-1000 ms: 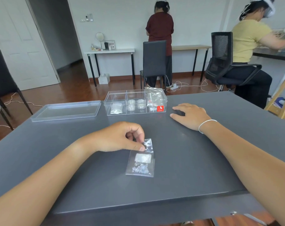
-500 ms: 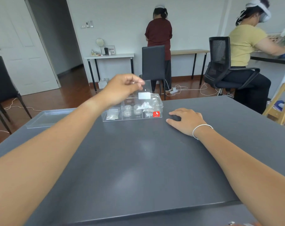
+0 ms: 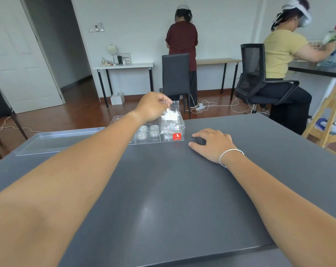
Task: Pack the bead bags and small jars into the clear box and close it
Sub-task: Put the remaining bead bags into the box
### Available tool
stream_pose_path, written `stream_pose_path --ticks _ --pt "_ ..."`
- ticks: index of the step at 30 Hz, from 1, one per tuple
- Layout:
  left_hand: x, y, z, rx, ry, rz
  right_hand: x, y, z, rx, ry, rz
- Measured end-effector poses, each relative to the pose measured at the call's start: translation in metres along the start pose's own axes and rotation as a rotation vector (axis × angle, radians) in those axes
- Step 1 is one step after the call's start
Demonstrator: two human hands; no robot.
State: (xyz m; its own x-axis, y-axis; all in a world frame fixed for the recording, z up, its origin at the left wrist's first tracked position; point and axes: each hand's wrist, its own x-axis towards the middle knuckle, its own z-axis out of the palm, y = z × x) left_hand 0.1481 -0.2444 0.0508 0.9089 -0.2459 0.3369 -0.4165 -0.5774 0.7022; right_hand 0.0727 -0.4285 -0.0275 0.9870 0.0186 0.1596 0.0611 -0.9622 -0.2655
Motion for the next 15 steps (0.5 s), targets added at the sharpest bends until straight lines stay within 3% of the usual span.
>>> stream_pose_path --ticks 9,15 --pt "-0.01 -0.021 0.008 0.252 -0.086 0.004 0.0 0.0 -0.001 0.006 -0.008 0.007" --pt "-0.011 -0.021 0.006 0.406 -0.055 0.05 0.0 0.001 0.0 0.012 0.004 0.009"
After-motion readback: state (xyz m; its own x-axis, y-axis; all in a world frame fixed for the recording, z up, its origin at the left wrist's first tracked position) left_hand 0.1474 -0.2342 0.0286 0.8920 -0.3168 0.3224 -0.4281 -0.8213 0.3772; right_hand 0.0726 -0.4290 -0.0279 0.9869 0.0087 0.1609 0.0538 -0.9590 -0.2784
